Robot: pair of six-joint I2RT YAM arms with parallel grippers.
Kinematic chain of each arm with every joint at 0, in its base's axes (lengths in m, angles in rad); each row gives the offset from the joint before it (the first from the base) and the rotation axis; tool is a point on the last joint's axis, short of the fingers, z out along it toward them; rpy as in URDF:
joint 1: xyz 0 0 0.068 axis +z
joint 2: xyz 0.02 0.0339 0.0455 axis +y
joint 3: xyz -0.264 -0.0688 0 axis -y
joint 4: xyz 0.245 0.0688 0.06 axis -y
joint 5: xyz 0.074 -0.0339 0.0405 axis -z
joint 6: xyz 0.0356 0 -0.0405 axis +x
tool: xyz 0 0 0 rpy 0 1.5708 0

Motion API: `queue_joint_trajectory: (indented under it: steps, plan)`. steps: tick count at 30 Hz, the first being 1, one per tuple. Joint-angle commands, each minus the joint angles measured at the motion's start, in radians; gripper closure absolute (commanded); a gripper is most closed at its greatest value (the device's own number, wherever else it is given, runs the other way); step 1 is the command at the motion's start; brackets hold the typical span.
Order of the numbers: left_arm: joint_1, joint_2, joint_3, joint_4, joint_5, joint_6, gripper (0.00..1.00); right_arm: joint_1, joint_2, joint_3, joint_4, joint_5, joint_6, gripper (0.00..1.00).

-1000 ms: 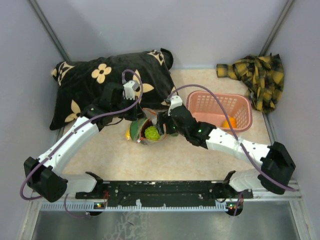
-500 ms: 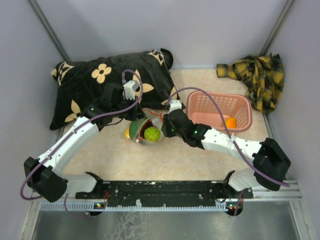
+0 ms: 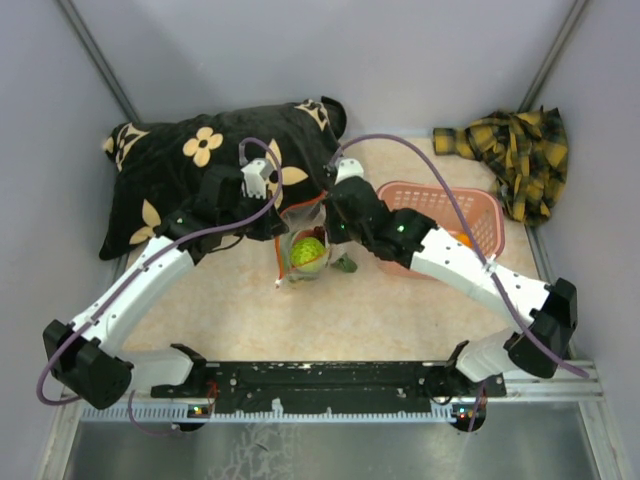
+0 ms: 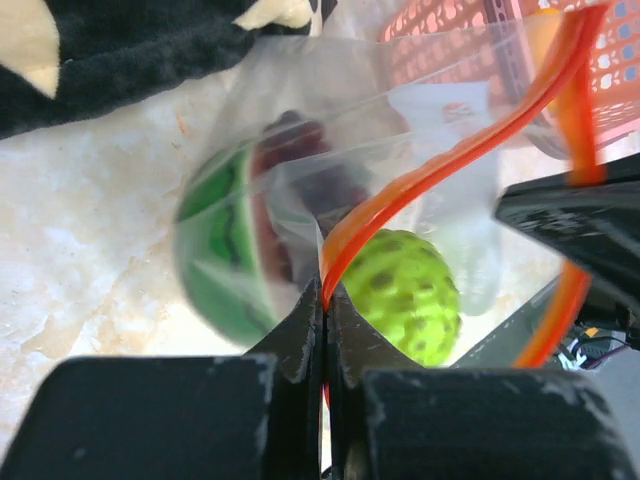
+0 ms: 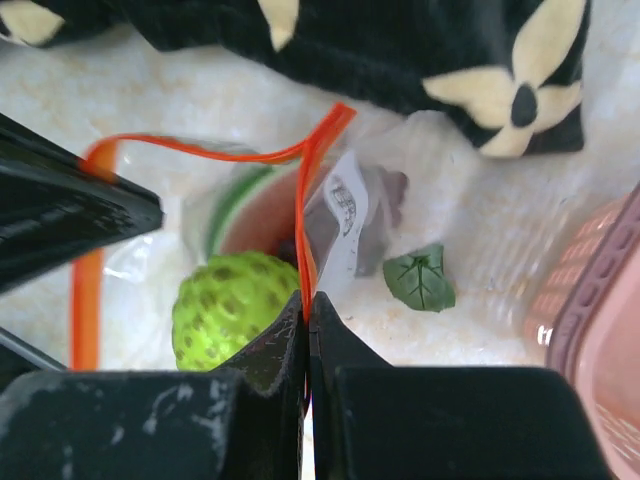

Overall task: Place the food in the zip-top bag and seal the zipper
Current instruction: Place the fake fruit in the zipper food storage bag, then pick up the fake fruit from the bin.

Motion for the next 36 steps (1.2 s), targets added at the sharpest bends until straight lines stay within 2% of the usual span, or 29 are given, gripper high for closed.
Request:
queue_joint_trajectory:
  steps: [1,7,10,21,22,27,29,31,34,36]
  plan:
    - [0.004,-0.040,0.013,0.012,-0.043,0.031,1.00,0.010,0.041,0.197,-0.190,0.047,-0.036,1.00]
    - [0.005,-0.062,0.049,-0.019,-0.113,0.037,1.00,-0.002,0.068,0.307,-0.313,0.132,-0.051,1.00]
    - [0.005,-0.071,0.111,-0.055,-0.087,0.028,1.00,-0.010,0.100,0.365,-0.381,0.135,-0.064,1.00]
    - [0.004,-0.053,0.064,-0.028,-0.053,0.023,1.00,-0.020,0.137,0.337,-0.327,0.090,-0.069,0.98]
    - [0.004,-0.053,0.062,-0.028,-0.055,0.025,1.00,-0.026,0.135,0.338,-0.322,0.076,-0.071,0.96]
    - [0.005,-0.054,0.045,-0.020,-0.059,0.028,1.00,-0.058,0.110,0.317,-0.281,-0.012,-0.085,0.73]
    - [0.005,-0.053,0.039,-0.017,-0.058,0.028,1.00,-0.068,0.094,0.301,-0.262,-0.042,-0.089,0.58]
    - [0.006,-0.053,0.037,-0.013,-0.058,0.029,1.00,-0.076,0.072,0.283,-0.244,-0.062,-0.093,0.49]
    - [0.005,-0.051,0.033,-0.012,-0.056,0.028,1.00,-0.088,0.039,0.263,-0.230,-0.071,-0.104,0.44]
    - [0.006,-0.050,0.031,-0.010,-0.052,0.030,1.00,-0.099,0.011,0.247,-0.232,-0.048,-0.111,0.35]
